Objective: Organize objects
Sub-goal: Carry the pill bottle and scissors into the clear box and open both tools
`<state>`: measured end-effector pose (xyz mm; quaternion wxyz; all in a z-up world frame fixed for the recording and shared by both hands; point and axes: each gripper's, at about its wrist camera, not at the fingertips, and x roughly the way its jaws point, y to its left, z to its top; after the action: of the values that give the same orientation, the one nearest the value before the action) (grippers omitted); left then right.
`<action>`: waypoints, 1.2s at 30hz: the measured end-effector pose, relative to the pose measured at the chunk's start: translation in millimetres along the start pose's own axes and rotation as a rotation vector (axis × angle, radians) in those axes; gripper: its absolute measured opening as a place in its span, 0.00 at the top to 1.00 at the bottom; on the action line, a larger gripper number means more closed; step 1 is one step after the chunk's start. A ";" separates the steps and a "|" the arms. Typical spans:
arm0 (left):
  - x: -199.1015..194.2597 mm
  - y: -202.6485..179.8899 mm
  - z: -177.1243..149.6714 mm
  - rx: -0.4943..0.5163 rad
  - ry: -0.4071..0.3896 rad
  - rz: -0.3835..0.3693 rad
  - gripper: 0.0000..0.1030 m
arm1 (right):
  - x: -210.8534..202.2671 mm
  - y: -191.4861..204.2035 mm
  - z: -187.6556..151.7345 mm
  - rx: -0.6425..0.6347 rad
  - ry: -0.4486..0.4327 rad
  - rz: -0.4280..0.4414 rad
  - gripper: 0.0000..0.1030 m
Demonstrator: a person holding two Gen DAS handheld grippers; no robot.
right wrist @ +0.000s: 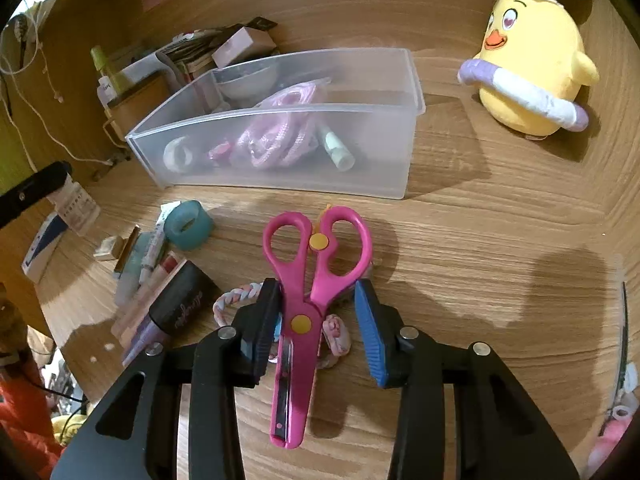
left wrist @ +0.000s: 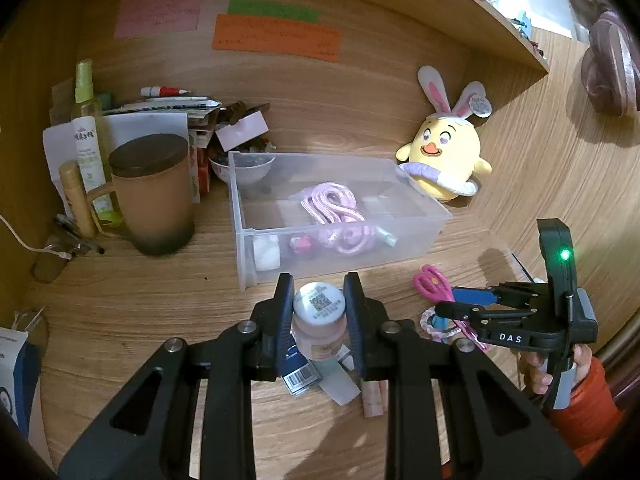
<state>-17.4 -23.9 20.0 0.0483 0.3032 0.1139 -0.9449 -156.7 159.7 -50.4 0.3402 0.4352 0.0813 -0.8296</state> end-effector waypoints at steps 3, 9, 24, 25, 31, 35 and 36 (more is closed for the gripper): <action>3.8 0.2 0.0 -0.002 0.004 -0.002 0.76 | 2.9 3.1 2.0 -0.016 0.005 0.018 0.75; 6.3 1.5 9.4 -0.005 0.000 -0.001 0.76 | -2.3 14.6 7.7 -0.063 -0.030 0.028 0.79; 28.3 12.9 61.5 -0.025 -0.021 -0.020 0.76 | -55.0 20.5 53.7 -0.085 -0.233 0.047 0.79; 31.1 14.2 64.1 -0.027 -0.018 -0.019 0.76 | -56.0 21.0 56.7 -0.089 -0.242 0.044 0.79; 55.4 21.1 82.2 -0.028 -0.002 0.025 0.76 | -47.7 17.8 85.1 -0.077 -0.266 0.017 0.79; 72.5 25.7 88.1 -0.030 0.010 0.045 0.76 | -28.2 12.9 103.9 -0.063 -0.247 -0.010 0.79; 76.1 26.3 88.9 -0.031 0.013 0.048 0.76 | -21.2 11.3 108.4 -0.060 -0.237 -0.021 0.79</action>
<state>-124.9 -72.9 40.9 0.0748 0.3111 0.1215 -0.9396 -213.6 114.9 33.8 0.3516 0.3228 0.0696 -0.8760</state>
